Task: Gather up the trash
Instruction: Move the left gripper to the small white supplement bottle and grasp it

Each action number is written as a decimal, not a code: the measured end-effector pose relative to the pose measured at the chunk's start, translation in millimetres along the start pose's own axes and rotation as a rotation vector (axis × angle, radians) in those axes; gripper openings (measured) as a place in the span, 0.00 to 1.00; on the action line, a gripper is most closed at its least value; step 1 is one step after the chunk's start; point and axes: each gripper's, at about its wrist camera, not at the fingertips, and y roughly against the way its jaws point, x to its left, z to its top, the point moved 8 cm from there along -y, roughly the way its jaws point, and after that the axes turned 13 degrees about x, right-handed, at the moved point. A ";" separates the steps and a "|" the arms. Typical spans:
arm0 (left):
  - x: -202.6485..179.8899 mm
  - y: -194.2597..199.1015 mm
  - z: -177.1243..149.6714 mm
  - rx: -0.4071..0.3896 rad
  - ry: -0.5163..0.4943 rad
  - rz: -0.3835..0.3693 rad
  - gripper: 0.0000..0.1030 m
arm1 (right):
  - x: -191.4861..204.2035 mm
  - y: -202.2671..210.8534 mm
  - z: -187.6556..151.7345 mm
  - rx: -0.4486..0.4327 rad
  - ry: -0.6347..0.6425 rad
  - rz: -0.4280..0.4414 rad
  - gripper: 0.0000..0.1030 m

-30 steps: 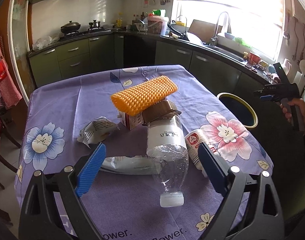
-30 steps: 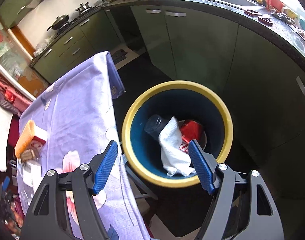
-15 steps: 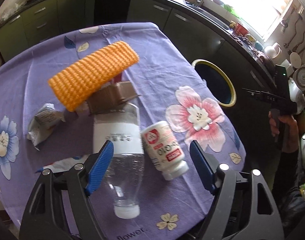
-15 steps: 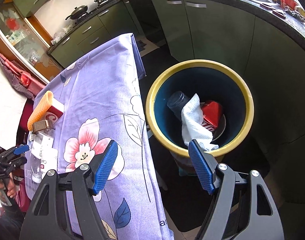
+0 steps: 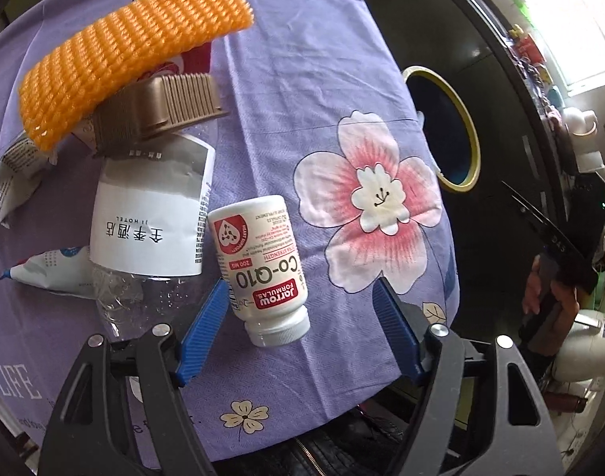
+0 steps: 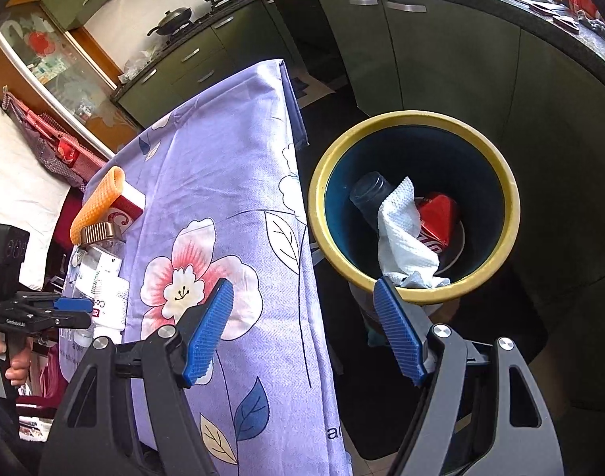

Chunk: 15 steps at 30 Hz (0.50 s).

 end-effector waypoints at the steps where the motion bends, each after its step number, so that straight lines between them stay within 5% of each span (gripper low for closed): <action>1: 0.4 -3.1 1.2 0.013 0.010 0.008 0.68 | -0.6 -0.6 -1.2 0.002 0.001 0.004 0.71; 6: 1.9 -11.0 13.9 0.028 0.034 0.084 0.67 | -7.8 -4.3 -5.6 0.007 -0.006 0.023 0.71; 15: 0.9 -27.0 30.6 0.093 0.009 0.179 0.46 | -19.1 -10.6 -15.4 0.018 -0.022 0.043 0.71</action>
